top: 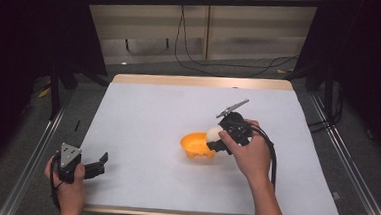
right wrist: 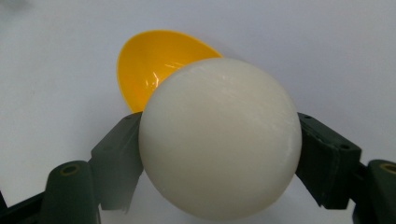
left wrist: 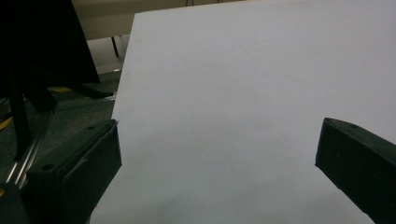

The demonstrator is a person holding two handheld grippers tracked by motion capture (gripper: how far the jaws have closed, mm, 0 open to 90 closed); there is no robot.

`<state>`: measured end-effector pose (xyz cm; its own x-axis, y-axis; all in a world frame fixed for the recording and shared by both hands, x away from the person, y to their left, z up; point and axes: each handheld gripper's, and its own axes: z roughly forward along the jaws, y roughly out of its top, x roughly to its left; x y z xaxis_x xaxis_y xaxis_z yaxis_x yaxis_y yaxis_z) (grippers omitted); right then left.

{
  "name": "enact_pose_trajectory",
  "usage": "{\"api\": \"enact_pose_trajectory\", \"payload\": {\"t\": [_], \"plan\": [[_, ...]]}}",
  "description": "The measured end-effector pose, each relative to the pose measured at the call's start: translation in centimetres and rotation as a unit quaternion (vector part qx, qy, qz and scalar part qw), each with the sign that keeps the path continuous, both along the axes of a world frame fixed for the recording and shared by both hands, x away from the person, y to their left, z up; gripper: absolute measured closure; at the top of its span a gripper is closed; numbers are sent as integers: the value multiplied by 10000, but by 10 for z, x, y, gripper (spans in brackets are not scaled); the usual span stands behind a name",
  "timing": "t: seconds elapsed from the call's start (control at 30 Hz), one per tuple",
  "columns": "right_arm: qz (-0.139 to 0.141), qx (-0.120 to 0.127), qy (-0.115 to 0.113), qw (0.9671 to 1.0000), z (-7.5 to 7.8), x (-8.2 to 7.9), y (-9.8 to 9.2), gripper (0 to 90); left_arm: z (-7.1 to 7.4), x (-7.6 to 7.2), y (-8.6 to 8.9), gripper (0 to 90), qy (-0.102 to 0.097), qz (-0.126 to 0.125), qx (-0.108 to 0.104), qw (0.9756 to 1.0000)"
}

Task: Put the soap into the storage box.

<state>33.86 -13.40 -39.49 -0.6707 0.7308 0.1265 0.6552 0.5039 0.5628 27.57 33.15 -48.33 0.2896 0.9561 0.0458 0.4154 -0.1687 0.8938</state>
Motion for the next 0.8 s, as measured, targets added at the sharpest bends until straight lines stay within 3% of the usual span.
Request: {"api": "enact_pose_trajectory", "payload": {"t": [0.6,0.8], "plan": [[175,-129,168,9996,-8,9,31,239,0,0,1,0,20,-16,23,10000],[67,-186,282,9994,-13,13,40,239,0,0,0,0,10,-3,-9,10000]]}}
